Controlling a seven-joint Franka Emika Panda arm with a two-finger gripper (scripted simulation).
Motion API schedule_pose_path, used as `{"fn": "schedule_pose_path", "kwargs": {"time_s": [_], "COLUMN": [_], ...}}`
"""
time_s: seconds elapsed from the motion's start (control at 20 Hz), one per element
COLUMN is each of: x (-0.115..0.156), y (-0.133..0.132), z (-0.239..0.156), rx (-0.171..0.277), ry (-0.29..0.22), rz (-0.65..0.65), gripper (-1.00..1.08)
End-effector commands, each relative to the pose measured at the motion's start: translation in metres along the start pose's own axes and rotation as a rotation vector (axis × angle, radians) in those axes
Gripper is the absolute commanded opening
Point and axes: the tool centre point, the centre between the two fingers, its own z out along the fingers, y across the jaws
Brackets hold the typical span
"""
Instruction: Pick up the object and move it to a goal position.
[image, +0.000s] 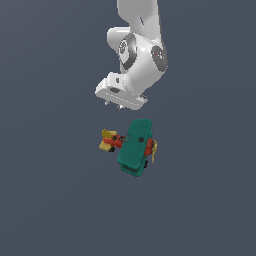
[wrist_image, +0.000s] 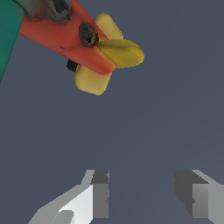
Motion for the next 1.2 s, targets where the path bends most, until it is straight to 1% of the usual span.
{"fn": "schedule_pose_path", "kwargs": {"time_s": [0.0,0.6,1.15], "x": [-0.002,-0.008,-0.010], "y": [0.002,0.012,0.021], "z": [0.005,0.027,0.041], "rx": [-0.037,-0.210,-0.365], "ry": [-0.004,-0.007,0.015], "rz": [-0.003,-0.018,-0.034], "gripper": [0.28,0.28,0.28]}}
